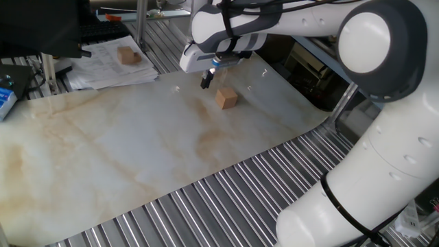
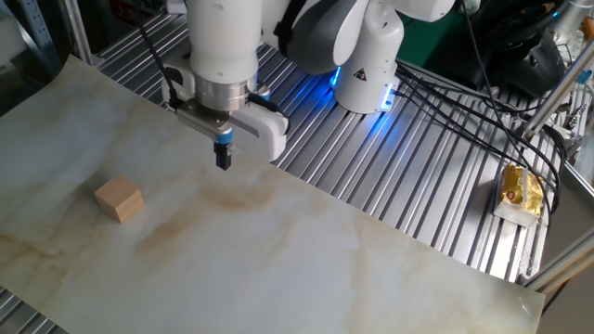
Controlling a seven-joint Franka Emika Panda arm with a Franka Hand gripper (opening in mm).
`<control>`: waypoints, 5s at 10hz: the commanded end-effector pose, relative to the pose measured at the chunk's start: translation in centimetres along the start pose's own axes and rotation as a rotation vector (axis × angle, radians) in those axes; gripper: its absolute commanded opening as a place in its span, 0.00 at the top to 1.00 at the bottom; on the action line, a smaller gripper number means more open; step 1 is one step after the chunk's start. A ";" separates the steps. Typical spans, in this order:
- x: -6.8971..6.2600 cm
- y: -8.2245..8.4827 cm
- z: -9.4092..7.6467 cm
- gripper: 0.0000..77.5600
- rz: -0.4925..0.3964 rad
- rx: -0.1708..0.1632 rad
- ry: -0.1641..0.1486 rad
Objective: Pick up the small block on the left and move it to the right
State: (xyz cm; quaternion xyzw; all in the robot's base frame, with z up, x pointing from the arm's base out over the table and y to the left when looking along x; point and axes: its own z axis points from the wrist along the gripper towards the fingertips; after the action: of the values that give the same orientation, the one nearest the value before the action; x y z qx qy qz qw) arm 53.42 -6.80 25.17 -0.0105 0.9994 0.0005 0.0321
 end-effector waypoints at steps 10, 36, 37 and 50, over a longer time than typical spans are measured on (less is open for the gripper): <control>-1.0 -1.0 0.1 1.00 0.032 -0.006 0.017; -0.4 -0.6 0.6 1.00 0.087 0.023 0.028; -0.4 -0.6 0.5 1.00 0.090 0.023 0.028; -3.5 -2.9 -1.1 1.00 0.055 0.051 0.035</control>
State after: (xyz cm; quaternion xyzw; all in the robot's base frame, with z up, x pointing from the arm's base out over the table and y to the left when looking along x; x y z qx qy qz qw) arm 56.78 -9.53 26.33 0.0170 0.9995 -0.0231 0.0134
